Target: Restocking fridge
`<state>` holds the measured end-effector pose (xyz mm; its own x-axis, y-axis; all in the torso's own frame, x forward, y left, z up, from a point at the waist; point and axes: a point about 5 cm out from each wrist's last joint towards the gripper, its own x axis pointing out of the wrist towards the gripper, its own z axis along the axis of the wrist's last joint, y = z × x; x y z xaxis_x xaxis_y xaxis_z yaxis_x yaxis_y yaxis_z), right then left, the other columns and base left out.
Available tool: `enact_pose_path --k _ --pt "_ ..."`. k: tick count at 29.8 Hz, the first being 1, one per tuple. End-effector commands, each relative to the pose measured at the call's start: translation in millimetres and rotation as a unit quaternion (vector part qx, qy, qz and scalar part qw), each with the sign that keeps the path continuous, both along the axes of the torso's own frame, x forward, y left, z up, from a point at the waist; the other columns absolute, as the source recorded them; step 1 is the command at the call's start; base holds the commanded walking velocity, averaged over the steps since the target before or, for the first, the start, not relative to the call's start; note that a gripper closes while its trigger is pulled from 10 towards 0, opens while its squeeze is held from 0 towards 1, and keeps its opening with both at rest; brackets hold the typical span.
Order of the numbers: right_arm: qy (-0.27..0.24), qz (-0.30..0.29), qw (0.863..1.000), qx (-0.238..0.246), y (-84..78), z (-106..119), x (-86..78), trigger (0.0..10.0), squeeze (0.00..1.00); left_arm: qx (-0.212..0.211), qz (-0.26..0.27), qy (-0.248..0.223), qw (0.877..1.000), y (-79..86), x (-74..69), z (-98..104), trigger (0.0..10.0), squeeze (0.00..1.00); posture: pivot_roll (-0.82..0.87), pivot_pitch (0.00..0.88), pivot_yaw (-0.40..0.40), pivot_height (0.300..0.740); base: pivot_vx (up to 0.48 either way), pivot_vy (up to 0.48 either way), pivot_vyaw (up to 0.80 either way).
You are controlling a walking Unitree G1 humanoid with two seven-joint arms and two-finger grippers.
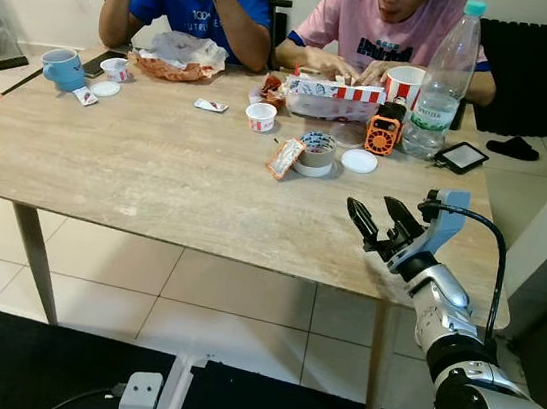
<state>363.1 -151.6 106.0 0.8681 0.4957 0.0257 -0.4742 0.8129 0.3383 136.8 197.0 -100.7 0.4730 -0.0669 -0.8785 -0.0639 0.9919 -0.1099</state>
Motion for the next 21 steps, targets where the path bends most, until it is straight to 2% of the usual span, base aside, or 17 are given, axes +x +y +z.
enact_pose_path --k 1,6,21 --pt "-0.008 0.007 1.0 -0.006 1.6 1.4 -0.3 10.0 0.0 0.002 -0.001 0.007 1.0 0.1 -5.3 -1.8 10.0 0.0 -0.05 0.0 0.057 0.74 0.0 0.0 0.0" --pt "-0.003 0.011 1.0 -0.017 2.5 -2.4 -2.2 10.0 0.0 -0.003 -0.002 -0.001 1.0 -2.9 -0.5 -0.6 10.0 0.0 -0.05 0.0 0.057 0.74 0.0 0.0 0.0" --pt "-0.002 0.018 1.0 -0.018 4.1 -2.7 -2.6 10.0 0.0 -0.005 -0.002 0.003 1.0 -2.1 -2.9 -1.2 10.0 0.0 -0.04 0.0 0.045 0.74 0.0 0.0 0.0"
